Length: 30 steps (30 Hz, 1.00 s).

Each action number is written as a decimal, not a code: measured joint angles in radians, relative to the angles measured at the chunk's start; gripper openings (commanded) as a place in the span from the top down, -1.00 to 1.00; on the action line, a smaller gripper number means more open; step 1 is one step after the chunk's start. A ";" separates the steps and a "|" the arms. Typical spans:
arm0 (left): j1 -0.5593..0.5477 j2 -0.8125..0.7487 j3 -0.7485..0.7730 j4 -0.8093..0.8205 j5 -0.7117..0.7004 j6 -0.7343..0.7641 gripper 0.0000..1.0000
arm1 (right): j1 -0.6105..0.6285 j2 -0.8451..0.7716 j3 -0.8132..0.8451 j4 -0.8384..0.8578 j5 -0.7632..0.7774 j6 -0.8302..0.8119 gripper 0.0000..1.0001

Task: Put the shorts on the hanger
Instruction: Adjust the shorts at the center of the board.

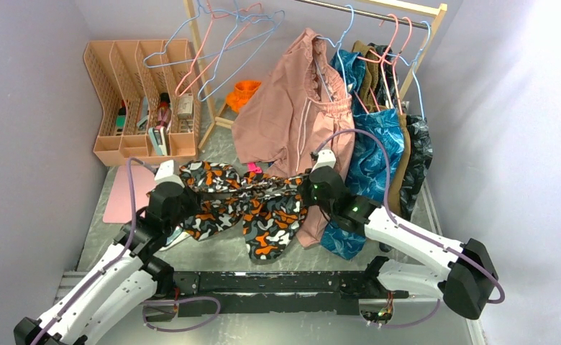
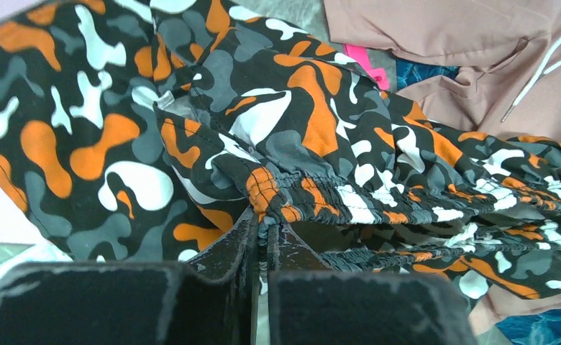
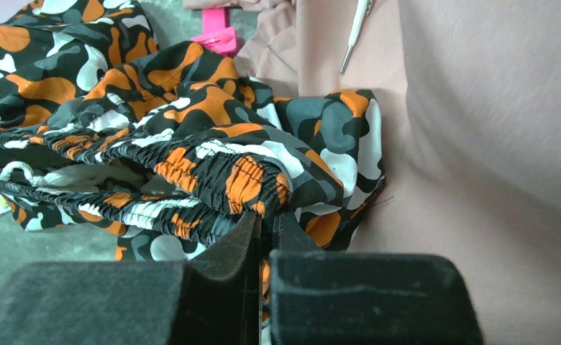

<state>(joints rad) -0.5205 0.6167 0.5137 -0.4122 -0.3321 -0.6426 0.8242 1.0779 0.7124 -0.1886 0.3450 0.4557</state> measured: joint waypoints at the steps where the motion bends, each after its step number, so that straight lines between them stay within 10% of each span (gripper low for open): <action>1: 0.000 -0.005 -0.009 0.000 0.001 -0.010 0.86 | 0.000 0.000 -0.011 0.004 -0.005 0.013 1.00; 10: 0.000 0.130 -0.040 0.020 0.009 -0.158 0.82 | 0.014 -0.004 -0.066 0.050 -0.049 0.042 1.00; 16: 0.001 0.154 -0.071 0.014 0.042 -0.213 -0.34 | 0.085 -0.024 -0.113 0.048 -0.163 0.021 -0.02; 21: 0.001 0.124 -0.060 -0.037 0.045 -0.235 -0.98 | 0.101 -0.055 -0.070 -0.034 -0.218 -0.008 -0.32; 30: 0.001 0.124 0.355 -0.163 -0.007 -0.022 -0.99 | 0.106 -0.055 0.309 -0.124 -0.333 -0.124 -0.36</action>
<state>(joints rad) -0.5198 0.7406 0.8684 -0.5755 -0.3393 -0.6643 0.9302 1.0233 1.0218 -0.3130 0.0120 0.3313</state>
